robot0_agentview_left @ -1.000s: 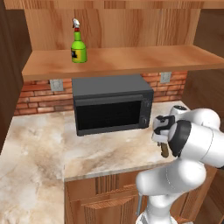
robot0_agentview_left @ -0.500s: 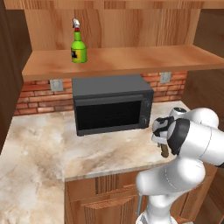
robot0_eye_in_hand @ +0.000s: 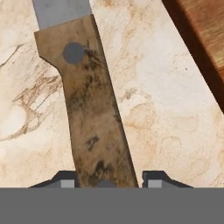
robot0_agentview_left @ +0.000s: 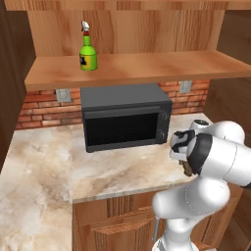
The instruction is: Move the cutting board and knife to the sink. Then move spray from the cabinet to the counter.
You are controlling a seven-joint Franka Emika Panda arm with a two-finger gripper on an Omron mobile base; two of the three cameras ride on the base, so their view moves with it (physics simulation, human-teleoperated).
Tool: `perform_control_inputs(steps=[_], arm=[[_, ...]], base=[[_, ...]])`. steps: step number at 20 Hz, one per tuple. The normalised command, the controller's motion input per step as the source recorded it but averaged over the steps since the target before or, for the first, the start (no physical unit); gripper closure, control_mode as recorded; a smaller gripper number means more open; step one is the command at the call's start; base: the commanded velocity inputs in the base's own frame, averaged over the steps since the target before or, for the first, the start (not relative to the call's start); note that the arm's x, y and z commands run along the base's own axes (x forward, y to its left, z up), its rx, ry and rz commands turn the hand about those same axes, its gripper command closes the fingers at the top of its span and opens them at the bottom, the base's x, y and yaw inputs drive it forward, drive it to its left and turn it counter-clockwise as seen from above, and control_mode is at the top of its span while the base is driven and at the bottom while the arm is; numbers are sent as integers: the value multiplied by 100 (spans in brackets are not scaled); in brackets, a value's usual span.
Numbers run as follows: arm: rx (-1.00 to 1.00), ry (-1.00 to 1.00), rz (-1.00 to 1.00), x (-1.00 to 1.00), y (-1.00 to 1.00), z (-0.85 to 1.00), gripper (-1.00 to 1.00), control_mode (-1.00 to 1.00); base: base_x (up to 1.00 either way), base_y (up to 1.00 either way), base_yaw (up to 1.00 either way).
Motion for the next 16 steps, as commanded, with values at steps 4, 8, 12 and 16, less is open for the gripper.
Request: perform_control_inputs(steps=[4,8,12,16], arm=[[0,-11,-21,-15,4,79,100,-100],[0,-20,-29,-39,0,99,100,-100],[0,-20,-33,-58,0,89,100,-100],[-3,-25,-33,-74,0,75,100,-100]], base=[[0,0,0],[0,0,0],[0,0,0],[0,0,0]])
